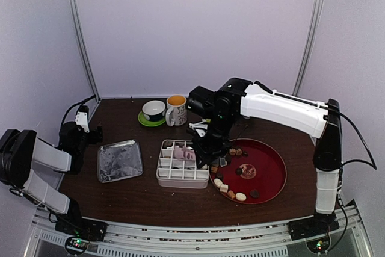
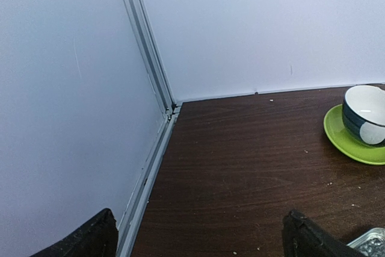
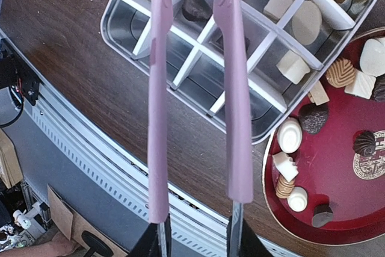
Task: Pack the chocolate
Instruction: Place the fake chocolate in the empty pocket of the box, then pick up the fake chocolate from the plate.
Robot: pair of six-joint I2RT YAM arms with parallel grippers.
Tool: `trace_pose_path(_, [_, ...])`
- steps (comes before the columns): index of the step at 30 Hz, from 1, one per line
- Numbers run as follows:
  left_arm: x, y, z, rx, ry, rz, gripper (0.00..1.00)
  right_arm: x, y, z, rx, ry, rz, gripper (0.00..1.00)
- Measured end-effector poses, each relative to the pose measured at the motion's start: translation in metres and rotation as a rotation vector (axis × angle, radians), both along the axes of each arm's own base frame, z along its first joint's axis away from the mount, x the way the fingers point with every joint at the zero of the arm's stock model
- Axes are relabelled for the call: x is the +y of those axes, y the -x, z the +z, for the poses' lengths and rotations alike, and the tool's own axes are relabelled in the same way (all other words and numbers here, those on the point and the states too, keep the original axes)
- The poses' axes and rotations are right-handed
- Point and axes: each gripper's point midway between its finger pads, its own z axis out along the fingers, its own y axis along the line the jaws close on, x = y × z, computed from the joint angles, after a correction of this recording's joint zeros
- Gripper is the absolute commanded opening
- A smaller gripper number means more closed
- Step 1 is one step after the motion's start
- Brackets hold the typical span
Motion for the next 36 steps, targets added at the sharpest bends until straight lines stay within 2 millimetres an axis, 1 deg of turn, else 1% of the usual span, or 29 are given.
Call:
trace_pose_path(8, [0.0,0.0,0.0,0.0,0.0,0.0,0.98,-0.013,-0.02,0.004,-0.053,0.026,-0.047,0.3])
trace_pose_path(13, [0.0,0.0,0.0,0.0,0.0,0.0,0.98,-0.027,-0.029,0.023,-0.125,0.017,-0.078,0.28])
trace_pose_path(17, [0.0,0.0,0.0,0.0,0.0,0.0,0.98,-0.049,-0.026,0.037,-0.167,0.018,-0.093,0.28])
trace_pose_path(21, [0.0,0.0,0.0,0.0,0.0,0.0,0.98,-0.074,-0.021,0.041,-0.192,0.036,-0.112,0.28])
trace_pose_path(26, [0.0,0.0,0.0,0.0,0.0,0.0,0.98,-0.107,-0.01,0.034,-0.211,0.088,-0.134,0.26])
trace_pose_path(29, [0.0,0.0,0.0,0.0,0.0,0.0,0.98,-0.122,-0.002,0.027,-0.211,0.117,-0.149,0.26])
trace_pose_path(32, [0.0,0.0,0.0,0.0,0.0,0.0,0.98,-0.134,0.004,0.021,-0.211,0.13,-0.169,0.26])
trace_pose_path(36, [0.0,0.0,0.0,0.0,0.0,0.0,0.98,-0.143,0.01,0.021,-0.217,0.129,-0.178,0.26])
